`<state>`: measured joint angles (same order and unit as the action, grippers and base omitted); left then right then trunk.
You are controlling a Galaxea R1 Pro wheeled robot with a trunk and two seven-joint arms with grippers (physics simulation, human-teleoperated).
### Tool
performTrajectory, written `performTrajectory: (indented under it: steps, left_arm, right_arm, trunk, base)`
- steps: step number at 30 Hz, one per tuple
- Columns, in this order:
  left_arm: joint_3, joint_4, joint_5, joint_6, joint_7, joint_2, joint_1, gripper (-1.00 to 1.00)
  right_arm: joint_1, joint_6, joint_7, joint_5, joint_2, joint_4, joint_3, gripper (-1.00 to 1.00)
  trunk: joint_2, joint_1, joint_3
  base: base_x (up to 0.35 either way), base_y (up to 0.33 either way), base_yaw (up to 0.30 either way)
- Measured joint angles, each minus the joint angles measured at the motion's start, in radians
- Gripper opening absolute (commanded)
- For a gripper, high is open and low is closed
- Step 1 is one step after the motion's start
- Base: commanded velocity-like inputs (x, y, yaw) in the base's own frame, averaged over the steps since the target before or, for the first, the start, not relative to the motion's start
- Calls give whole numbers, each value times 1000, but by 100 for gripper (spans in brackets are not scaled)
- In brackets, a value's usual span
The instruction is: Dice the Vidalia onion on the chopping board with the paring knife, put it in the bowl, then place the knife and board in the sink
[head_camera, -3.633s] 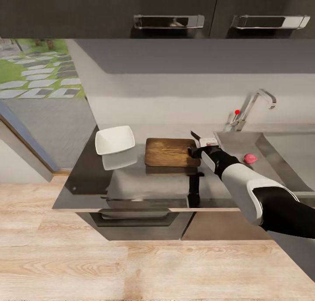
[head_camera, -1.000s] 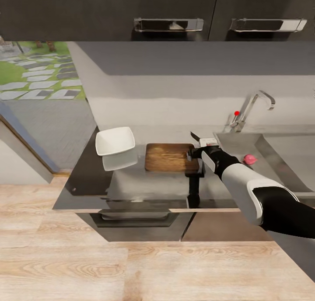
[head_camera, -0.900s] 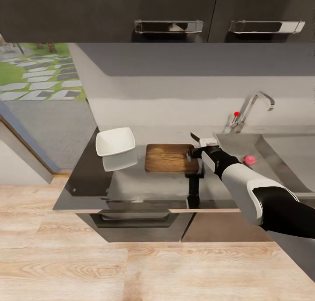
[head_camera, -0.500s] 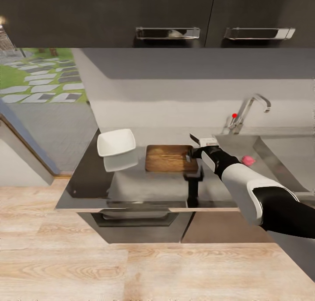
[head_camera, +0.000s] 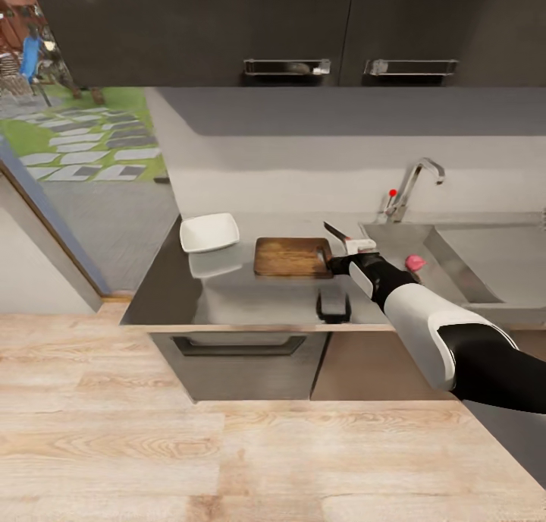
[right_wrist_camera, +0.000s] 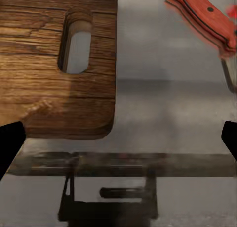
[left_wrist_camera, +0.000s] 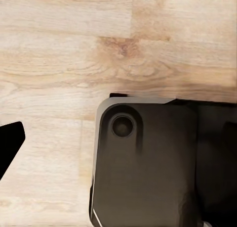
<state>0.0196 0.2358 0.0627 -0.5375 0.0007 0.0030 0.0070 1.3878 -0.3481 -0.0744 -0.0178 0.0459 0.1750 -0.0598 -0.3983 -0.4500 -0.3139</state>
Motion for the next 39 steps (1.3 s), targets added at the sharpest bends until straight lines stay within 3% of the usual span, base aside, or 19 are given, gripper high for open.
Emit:
performTrajectory:
  steps: [39]
  left_arm:
    - [0,0,0,0,0,0,0,100]
  right_arm:
    - [0,0,0,0,0,0,0,100]
  trunk:
    - [0,0,62]
  base:
    - [-336,0,0]
